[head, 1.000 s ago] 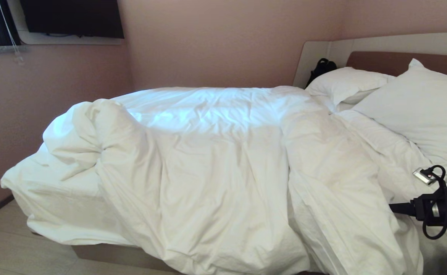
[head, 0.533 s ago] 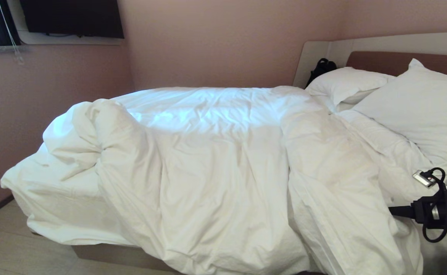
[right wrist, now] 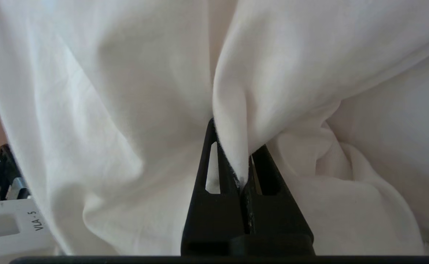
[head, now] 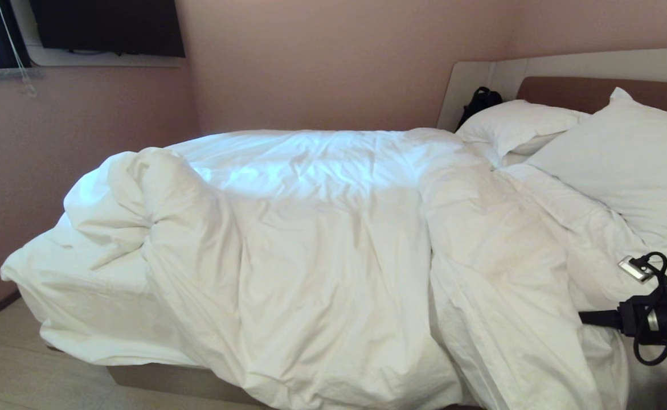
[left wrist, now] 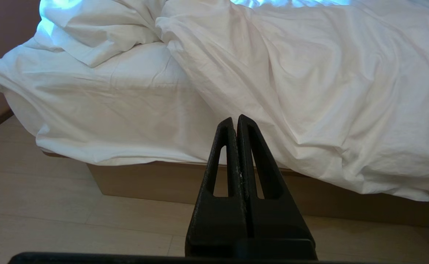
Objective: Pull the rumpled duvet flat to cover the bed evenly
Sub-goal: Flatten the corners of the folded blanket
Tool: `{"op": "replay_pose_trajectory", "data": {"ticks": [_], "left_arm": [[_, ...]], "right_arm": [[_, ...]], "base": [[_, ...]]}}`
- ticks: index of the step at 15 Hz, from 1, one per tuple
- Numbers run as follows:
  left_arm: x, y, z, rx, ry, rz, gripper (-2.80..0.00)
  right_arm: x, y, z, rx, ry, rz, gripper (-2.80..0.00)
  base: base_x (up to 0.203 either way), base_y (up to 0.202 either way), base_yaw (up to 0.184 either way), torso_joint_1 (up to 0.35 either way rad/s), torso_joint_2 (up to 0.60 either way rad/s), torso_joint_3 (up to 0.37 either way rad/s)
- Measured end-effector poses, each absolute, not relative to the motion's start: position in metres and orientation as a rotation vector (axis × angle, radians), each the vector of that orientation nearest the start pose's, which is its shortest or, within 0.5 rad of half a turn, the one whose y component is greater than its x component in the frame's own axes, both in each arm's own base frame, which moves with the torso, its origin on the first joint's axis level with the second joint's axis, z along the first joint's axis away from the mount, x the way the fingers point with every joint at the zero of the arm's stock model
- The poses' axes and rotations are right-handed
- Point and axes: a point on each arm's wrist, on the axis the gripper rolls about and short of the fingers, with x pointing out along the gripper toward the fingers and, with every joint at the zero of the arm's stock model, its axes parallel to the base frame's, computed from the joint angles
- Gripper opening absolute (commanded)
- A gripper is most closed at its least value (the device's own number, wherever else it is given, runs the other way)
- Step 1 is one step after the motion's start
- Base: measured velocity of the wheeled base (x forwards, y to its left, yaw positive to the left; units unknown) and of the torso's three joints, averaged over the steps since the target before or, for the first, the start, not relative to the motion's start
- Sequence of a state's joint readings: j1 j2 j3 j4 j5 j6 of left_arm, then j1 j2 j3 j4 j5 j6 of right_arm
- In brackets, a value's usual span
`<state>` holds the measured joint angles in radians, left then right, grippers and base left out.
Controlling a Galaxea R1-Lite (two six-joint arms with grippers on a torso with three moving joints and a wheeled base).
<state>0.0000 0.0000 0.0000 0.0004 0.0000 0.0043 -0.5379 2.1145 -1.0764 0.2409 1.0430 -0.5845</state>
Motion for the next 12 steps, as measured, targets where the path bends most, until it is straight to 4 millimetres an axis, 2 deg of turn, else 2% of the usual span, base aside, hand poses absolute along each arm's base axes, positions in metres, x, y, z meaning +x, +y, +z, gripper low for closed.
{"op": "replay_pose_trajectory", "data": {"ticks": [4,8,12], "left_arm": [[-0.023,0.0,0.075,0.005,0.0,0.0,-2.8],[-0.023,0.0,0.075,0.004,0.0,0.0,-2.8],[-0.023,0.0,0.075,0.005,0.0,0.0,-2.8]], "right_arm": [[0.281,-0.163,0.066,0.399,0.708,0.61,-2.8],[0.25,-0.172,0.08,0.424,0.683,0.533,-2.8],[0.218,-0.164,0.097,0.418,0.662,0.48,-2.8]], "base": [[0.0,0.0,0.0,0.0,0.0,0.0],[0.0,0.0,0.0,0.0,0.0,0.0],[0.0,0.0,0.0,0.0,0.0,0.0]]}}
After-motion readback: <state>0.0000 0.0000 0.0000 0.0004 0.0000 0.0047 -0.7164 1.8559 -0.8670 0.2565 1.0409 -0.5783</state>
